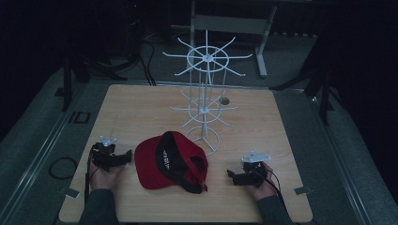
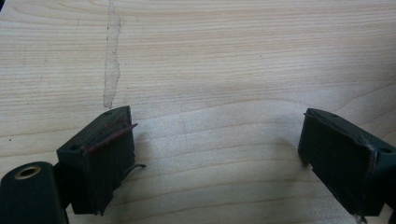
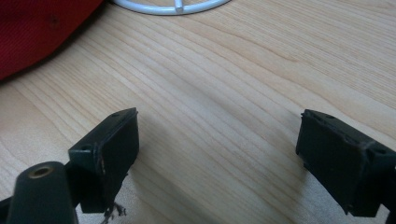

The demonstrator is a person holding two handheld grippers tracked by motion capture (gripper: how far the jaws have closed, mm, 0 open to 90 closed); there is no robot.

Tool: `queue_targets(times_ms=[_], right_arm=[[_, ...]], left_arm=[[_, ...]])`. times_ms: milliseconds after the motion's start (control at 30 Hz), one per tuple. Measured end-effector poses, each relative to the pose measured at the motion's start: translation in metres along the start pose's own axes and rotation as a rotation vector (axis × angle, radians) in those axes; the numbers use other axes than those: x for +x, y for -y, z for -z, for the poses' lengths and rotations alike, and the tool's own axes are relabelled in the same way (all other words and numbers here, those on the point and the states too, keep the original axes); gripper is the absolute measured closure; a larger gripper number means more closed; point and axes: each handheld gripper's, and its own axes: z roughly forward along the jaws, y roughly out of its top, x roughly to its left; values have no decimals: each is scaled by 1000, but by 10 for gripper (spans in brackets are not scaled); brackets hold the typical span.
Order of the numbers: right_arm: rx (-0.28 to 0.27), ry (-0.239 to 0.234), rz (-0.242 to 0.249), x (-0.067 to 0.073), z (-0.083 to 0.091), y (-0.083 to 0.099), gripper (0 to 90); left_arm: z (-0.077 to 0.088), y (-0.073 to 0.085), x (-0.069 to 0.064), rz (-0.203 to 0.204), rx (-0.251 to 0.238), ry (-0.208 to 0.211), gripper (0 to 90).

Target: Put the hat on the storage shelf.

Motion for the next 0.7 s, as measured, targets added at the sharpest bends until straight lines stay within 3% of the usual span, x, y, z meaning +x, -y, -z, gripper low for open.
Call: queue_targets(times_ms=[200, 367, 567, 633, 667, 700], right_arm=[[0, 0, 0, 0, 0, 0, 131], [0, 0, 0, 0, 0, 0, 131], [0, 0, 0, 0, 0, 0, 131], [2, 0, -2, 0, 0, 0, 131], [2, 0, -2, 0, 0, 0, 131], [2, 0, -2, 0, 0, 0, 131]], left_arm=[[0, 0, -1, 0, 3, -3, 107], [3, 2, 0, -19, -17, 19, 178], [5, 2, 5, -6, -27, 14, 340], [9, -2, 10, 0, 20, 27, 413], [9, -2, 10, 0, 20, 27, 439], [12, -3, 13, 5, 32, 56, 439]])
